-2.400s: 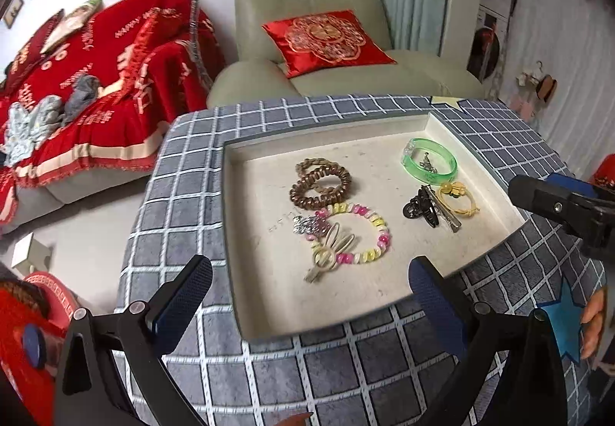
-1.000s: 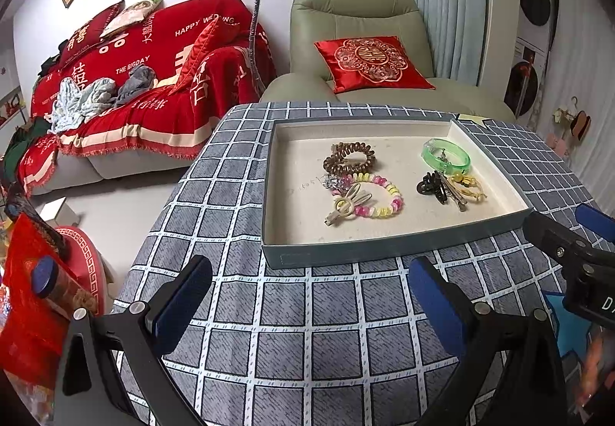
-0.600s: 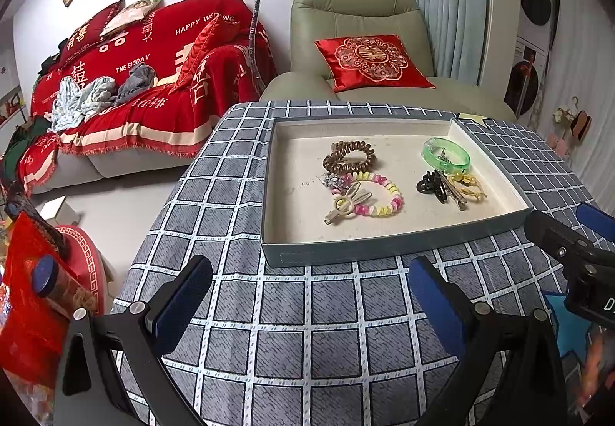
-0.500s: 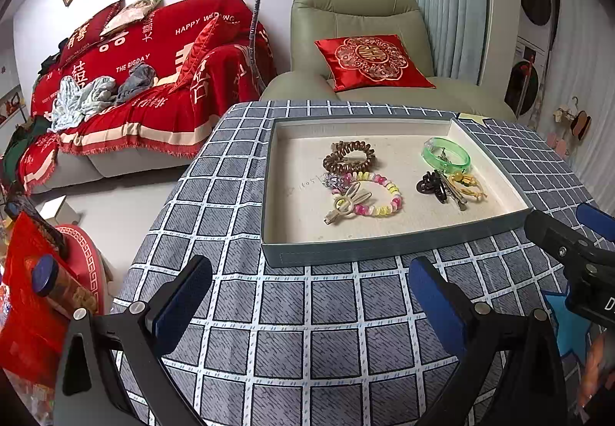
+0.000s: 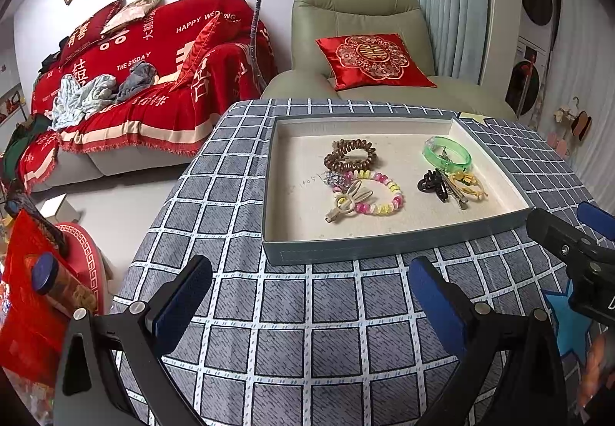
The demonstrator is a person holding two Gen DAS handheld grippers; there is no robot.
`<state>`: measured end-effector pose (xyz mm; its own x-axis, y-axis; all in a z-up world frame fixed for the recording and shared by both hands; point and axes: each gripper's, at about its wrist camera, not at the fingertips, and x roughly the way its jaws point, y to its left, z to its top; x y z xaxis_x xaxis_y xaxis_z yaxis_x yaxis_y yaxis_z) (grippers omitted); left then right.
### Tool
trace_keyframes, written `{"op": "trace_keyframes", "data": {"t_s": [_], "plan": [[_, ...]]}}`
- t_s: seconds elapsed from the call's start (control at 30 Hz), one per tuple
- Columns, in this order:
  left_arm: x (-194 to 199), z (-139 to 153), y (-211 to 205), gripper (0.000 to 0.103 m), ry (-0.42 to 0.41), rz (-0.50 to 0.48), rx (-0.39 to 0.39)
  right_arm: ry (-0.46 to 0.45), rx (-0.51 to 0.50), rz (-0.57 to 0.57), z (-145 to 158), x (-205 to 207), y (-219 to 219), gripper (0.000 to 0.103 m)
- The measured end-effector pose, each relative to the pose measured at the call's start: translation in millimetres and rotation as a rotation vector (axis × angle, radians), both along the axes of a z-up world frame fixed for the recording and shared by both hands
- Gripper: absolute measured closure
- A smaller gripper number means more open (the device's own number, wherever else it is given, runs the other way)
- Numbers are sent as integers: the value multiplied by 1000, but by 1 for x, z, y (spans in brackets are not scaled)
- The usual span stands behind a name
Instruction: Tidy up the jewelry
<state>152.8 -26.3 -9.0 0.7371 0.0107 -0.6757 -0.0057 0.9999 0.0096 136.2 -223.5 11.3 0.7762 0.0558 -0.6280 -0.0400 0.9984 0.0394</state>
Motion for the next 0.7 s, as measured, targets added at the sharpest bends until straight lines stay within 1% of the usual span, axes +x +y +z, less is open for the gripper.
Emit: {"op": "trace_keyframes", "data": {"t_s": [0.7], "plan": [[0,0,2,0,6,1,-5,-3,-1,5,2,0,3,0]]}}
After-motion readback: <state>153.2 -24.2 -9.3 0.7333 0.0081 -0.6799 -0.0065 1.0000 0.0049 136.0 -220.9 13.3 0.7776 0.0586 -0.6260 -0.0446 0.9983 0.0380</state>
